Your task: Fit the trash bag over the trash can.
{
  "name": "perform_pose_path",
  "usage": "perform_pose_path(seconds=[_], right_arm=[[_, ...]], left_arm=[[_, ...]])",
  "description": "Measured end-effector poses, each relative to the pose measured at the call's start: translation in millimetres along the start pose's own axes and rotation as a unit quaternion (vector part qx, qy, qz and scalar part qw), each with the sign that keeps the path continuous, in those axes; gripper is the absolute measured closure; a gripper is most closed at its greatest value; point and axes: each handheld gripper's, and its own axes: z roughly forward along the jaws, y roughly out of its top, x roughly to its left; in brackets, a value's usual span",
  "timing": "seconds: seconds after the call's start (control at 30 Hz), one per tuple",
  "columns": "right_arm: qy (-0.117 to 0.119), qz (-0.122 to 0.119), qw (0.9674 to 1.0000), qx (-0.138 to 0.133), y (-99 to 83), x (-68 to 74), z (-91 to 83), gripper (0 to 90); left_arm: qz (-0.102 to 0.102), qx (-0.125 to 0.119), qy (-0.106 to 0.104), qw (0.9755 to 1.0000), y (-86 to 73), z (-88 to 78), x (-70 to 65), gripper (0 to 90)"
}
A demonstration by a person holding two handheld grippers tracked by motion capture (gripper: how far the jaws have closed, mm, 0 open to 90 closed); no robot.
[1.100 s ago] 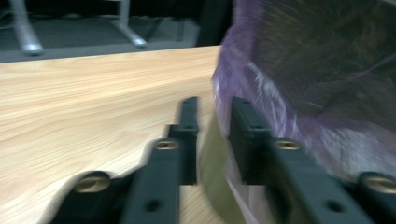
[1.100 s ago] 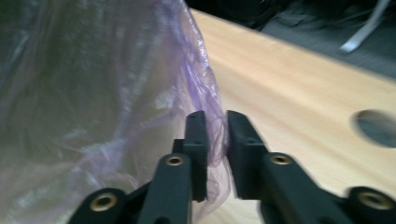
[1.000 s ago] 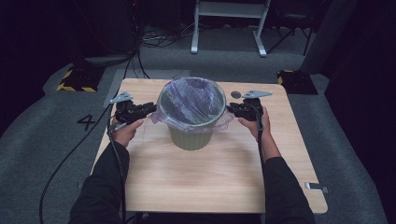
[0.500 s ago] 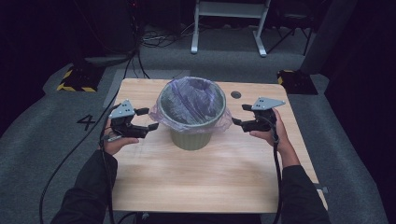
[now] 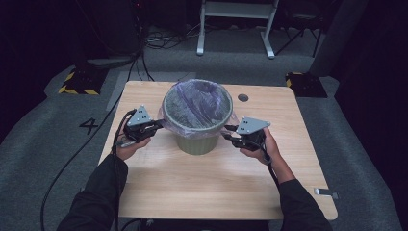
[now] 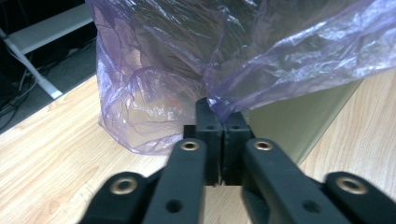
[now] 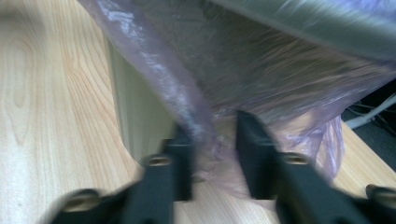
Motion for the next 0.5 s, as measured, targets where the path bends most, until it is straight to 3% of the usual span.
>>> perform_pose_path(seconds=[0.03, 0.1, 0.33, 0.5], right_arm=[[0.0, 0.0, 1.0, 0.005, -0.4, 0.1, 1.3, 84.5], [0.009, 0.002, 0.9998, 0.018, -2.1, -1.1, 3.4, 90.0], [0.04, 0.006, 0.9975, 0.058, -17.7, -1.2, -0.4, 90.0], [0.046, 0.01, 0.9952, 0.085, -31.5, -0.2, -0.2, 90.0]], left_arm=[[-0.003, -0.002, 0.001, 1.0, -0.7, 0.2, 0.4, 89.6], [-0.006, -0.001, -0.009, 0.9999, -2.4, 1.5, 0.1, 89.8], [0.01, 0.029, -0.032, 0.999, -10.9, 10.7, -13.4, 90.0], [0.024, 0.06, -0.049, 0.9967, -18.3, 23.5, -26.9, 90.0]])
